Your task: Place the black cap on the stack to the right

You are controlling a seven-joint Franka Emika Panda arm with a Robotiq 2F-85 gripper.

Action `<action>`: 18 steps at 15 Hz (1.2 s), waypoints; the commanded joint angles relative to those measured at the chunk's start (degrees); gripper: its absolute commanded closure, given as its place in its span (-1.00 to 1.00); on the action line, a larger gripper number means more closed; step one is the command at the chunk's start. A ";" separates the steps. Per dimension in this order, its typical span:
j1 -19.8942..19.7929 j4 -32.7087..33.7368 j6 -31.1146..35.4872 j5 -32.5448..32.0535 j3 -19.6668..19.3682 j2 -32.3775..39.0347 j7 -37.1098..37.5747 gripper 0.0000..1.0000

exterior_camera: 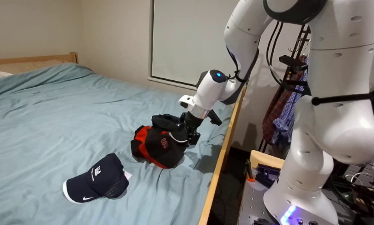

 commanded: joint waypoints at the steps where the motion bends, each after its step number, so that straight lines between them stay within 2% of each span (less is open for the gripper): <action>1: 8.92 7.26 5.09 -2.06 -6.20 1.41 9.93 -1.00; 2: 5.56 4.79 1.67 -3.72 0.12 -1.40 12.45 -1.00; 3: 10.78 8.00 1.86 -4.98 -4.86 -0.59 15.83 -1.00; 4: 7.62 5.68 1.51 -1.95 -2.71 -0.48 10.31 -1.00; 6: 10.01 7.23 1.48 -3.15 -3.70 -0.48 13.51 -1.00; 9: 10.45 7.65 1.48 -3.35 -4.23 -0.48 14.03 -1.00; 10: 16.47 8.86 1.47 -7.81 -11.49 5.34 23.21 -1.00; 11: 17.95 8.63 1.26 -8.86 -13.59 5.36 25.35 -1.00; 14: 28.97 7.80 1.19 -16.97 -26.11 9.15 38.19 -1.00; 16: 33.96 7.36 1.19 -19.95 -30.72 13.40 45.93 -1.00; 17: 35.68 6.93 1.20 -21.81 -32.11 15.22 49.79 -1.00; 18: 36.10 6.13 1.19 -23.92 -31.93 16.64 53.05 -1.00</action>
